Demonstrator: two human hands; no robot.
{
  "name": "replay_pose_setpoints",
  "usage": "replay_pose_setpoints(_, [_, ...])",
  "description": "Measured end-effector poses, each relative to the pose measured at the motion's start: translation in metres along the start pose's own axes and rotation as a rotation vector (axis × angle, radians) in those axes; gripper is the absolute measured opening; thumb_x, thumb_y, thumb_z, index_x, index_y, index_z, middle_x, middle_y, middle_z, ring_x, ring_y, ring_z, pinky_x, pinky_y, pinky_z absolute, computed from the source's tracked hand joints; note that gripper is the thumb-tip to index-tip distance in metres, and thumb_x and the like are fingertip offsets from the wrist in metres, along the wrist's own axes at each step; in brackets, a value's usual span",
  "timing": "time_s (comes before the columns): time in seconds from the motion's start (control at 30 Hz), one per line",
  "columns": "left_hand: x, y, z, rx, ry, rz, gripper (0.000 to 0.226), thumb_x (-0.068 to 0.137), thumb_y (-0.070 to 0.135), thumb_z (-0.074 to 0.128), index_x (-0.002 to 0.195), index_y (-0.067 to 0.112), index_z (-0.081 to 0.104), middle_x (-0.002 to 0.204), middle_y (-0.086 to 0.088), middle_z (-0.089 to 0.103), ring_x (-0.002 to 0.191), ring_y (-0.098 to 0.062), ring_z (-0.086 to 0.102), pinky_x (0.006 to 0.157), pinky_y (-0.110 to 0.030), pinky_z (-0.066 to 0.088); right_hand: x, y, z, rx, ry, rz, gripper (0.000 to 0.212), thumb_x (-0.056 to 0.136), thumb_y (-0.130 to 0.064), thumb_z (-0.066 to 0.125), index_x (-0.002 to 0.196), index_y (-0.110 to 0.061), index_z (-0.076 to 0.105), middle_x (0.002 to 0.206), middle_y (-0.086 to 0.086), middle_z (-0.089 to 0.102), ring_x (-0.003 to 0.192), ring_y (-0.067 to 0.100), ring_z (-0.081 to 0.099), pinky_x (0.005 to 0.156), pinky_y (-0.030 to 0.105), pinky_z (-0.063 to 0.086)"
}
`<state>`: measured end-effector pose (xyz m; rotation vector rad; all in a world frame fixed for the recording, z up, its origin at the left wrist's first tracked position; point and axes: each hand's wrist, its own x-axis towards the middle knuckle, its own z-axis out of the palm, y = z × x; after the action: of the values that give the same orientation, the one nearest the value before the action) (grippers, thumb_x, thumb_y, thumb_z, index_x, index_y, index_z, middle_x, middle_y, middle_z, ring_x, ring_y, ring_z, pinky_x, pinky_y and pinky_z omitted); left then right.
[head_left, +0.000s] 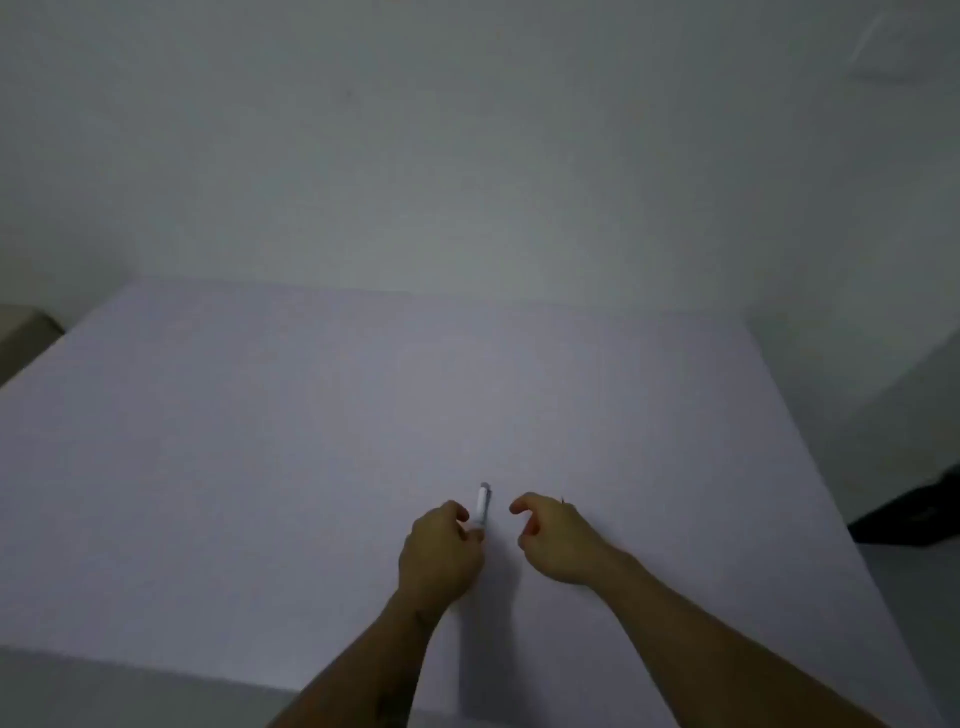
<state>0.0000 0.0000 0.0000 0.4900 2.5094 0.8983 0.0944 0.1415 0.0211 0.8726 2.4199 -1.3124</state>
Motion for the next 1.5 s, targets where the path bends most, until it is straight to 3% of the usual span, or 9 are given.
replay_pose_setpoints(0.27, [0.008,-0.01,0.033,0.149,0.067,-0.033,0.018,0.081,0.032,0.061,0.095,0.023,0.058,0.08,0.009,0.051,0.066,-0.01,0.05,0.052,-0.022,0.036,0.023,0.014,-0.007,0.015,-0.022,0.01,0.043,0.087,-0.013,0.051,0.129,-0.024,0.056,0.091,0.001,0.067,0.075,0.014,0.063,0.061,0.023,0.051])
replay_pose_setpoints(0.37, [0.017,-0.012,0.035,0.11,0.073,-0.056,0.012,0.082,0.023,0.059,0.093,0.022,0.061,0.08,0.008,0.055,0.065,-0.009,0.052,0.054,-0.023,0.042,0.03,0.016,-0.007,0.022,-0.021,0.015,0.043,0.088,-0.014,0.053,0.129,-0.023,0.056,0.093,-0.001,0.065,0.073,0.011,0.061,0.057,0.017,0.045])
replay_pose_setpoints(0.5, [0.02,-0.015,0.025,0.019,0.059,-0.065,0.014,0.082,0.019,0.058,0.093,0.022,0.066,0.081,0.009,0.056,0.064,-0.005,0.05,0.053,-0.017,0.036,0.036,0.013,-0.006,0.073,-0.007,0.045,0.042,0.087,-0.015,0.056,0.129,-0.024,0.056,0.093,-0.001,0.064,0.072,0.011,0.061,0.061,0.02,0.046])
replay_pose_setpoints(0.73, [0.029,-0.008,-0.004,-0.113,0.057,0.08,0.018,0.087,0.011,0.057,0.086,0.028,0.06,0.083,0.007,0.061,0.073,-0.007,0.057,0.062,-0.015,0.046,0.044,-0.024,-0.01,0.647,0.036,0.172,0.026,0.085,-0.013,0.065,0.111,-0.015,0.067,0.078,0.007,0.068,0.057,0.015,0.055,0.055,0.027,0.048])
replay_pose_setpoints(0.87, [0.035,0.0,-0.027,-0.125,0.075,0.167,0.016,0.084,0.012,0.059,0.086,0.028,0.061,0.08,0.01,0.06,0.069,-0.01,0.059,0.061,-0.023,0.055,0.042,-0.045,-0.01,0.813,0.053,0.128,0.012,0.089,-0.006,0.062,0.091,-0.008,0.074,0.071,0.008,0.064,0.053,0.014,0.051,0.05,0.025,0.046])
replay_pose_setpoints(0.97, [0.038,0.003,-0.04,-0.122,0.083,0.22,0.012,0.083,0.02,0.066,0.082,0.03,0.061,0.076,0.011,0.061,0.068,-0.009,0.059,0.06,-0.022,0.053,0.044,-0.057,-0.008,0.895,0.09,0.123,0.012,0.089,-0.008,0.063,0.092,-0.007,0.074,0.073,0.008,0.064,0.056,0.016,0.05,0.053,0.027,0.046])
replay_pose_setpoints(1.27, [0.04,-0.006,-0.06,-0.019,0.181,0.281,0.011,0.082,0.022,0.069,0.079,0.024,0.059,0.07,0.009,0.058,0.064,-0.009,0.056,0.058,-0.025,0.051,0.056,-0.084,0.012,0.85,0.214,0.104,0.014,0.09,-0.013,0.064,0.081,-0.009,0.075,0.061,0.002,0.064,0.054,0.013,0.052,0.053,0.026,0.047])
replay_pose_setpoints(1.4, [0.041,-0.019,-0.065,-0.04,0.143,0.187,0.012,0.081,0.018,0.068,0.074,0.022,0.06,0.068,0.008,0.061,0.063,-0.009,0.057,0.059,-0.031,0.051,0.068,-0.091,0.003,0.945,0.33,0.137,0.022,0.092,-0.006,0.059,0.074,0.0,0.072,0.053,0.002,0.05,0.046,0.013,0.036,0.047,0.026,0.033])
replay_pose_setpoints(1.5, [0.038,-0.037,-0.07,-0.058,0.125,0.107,0.013,0.083,0.019,0.068,0.073,0.023,0.06,0.068,0.009,0.061,0.062,-0.007,0.057,0.053,-0.024,0.045,0.078,-0.084,-0.039,0.934,0.315,0.117,0.018,0.091,-0.003,0.06,0.078,0.001,0.07,0.059,0.005,0.049,0.048,0.014,0.036,0.048,0.027,0.032])
